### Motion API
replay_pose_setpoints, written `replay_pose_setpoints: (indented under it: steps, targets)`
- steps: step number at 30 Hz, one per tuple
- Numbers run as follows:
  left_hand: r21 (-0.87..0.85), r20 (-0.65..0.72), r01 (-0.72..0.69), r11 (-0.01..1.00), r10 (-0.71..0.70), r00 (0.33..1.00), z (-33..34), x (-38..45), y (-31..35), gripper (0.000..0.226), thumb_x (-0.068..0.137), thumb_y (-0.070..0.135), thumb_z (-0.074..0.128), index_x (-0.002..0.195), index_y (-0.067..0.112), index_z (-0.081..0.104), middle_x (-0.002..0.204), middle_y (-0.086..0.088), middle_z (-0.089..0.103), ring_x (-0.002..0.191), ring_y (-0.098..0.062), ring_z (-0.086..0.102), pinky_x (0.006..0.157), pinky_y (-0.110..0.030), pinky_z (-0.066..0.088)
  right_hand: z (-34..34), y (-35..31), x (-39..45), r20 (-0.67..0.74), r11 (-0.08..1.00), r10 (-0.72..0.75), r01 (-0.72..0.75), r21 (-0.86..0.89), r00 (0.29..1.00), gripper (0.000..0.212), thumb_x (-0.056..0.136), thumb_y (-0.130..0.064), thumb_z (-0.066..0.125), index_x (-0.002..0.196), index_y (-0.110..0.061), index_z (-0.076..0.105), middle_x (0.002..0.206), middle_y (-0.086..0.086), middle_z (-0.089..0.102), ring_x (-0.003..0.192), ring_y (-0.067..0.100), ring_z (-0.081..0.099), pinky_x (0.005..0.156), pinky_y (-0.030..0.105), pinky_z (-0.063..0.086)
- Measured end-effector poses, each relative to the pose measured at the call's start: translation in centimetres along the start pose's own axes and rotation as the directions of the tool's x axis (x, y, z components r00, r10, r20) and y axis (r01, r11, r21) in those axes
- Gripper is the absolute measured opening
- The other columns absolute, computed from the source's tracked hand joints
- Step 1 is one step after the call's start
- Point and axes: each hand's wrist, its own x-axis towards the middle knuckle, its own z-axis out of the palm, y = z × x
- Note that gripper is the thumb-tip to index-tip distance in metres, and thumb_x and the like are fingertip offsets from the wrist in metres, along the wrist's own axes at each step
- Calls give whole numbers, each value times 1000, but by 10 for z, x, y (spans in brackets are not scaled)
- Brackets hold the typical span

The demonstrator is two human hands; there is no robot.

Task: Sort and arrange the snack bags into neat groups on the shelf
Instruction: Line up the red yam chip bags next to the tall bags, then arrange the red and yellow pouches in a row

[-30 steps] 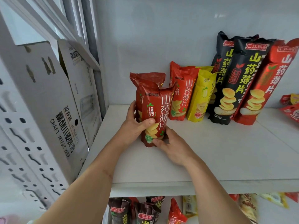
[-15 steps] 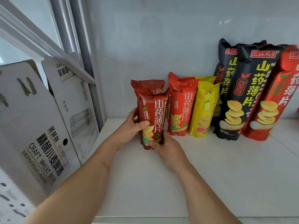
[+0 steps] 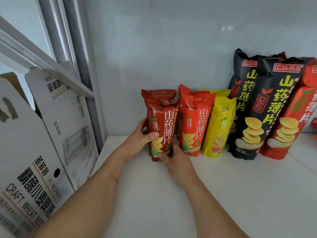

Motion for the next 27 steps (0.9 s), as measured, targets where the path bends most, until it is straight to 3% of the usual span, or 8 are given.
replay_pose_setpoints:
  steps: [10,17,19,22,23,25,27]
  targets:
    - [-23,-15,-6,1000,6,1000,5,16,-8,133,35,84,80,149,34,31,138,10,53,120,-8,58,92,-27,53,5,5,15,-90,1000,-13,13,-6,996,59,92,-36,66,144,-25,39,134,-6,57,124,16,54,100,31,46]
    - [17,-85,57,998,-55,995,5,5,-15,131,49,78,80,156,29,23,154,5,42,131,-14,52,105,-37,49,5,5,14,-135,999,-16,23,45,991,63,86,-36,73,141,-23,45,134,-6,60,122,14,56,97,26,46]
    - [86,-130,88,992,-77,989,6,-6,-16,120,62,76,76,157,29,21,158,5,37,139,-18,44,109,-40,43,1,5,6,-137,998,-33,40,52,990,60,87,-33,73,139,-21,47,134,-4,60,123,15,56,95,24,44]
    - [274,-211,158,949,-101,972,13,-31,-15,95,81,64,70,156,25,27,158,2,40,139,-21,44,106,-39,42,-8,8,-15,-180,989,-45,19,-145,983,49,93,-32,64,136,-12,52,134,6,60,122,23,56,95,31,45]
    - [434,-258,195,880,-86,962,17,-40,-13,86,86,61,67,155,24,32,156,1,43,137,-21,47,104,-39,44,-13,9,-23,-188,966,-62,11,-258,980,46,96,-34,60,135,-12,53,134,7,59,122,24,55,95,32,45]
    - [823,-282,214,526,51,958,32,-61,-6,63,95,56,57,148,24,45,148,0,52,127,-22,56,95,-37,50,-25,15,-38,-146,853,-151,54,-519,978,37,99,-36,51,130,-15,58,131,5,59,118,25,55,90,34,46]
    - [980,-119,69,188,271,955,53,-78,0,44,99,48,52,134,23,60,128,-2,66,106,-24,65,79,-34,53,-43,21,-54,-60,704,-238,130,-698,969,32,101,-34,43,121,-15,61,123,6,61,112,27,55,82,36,45]
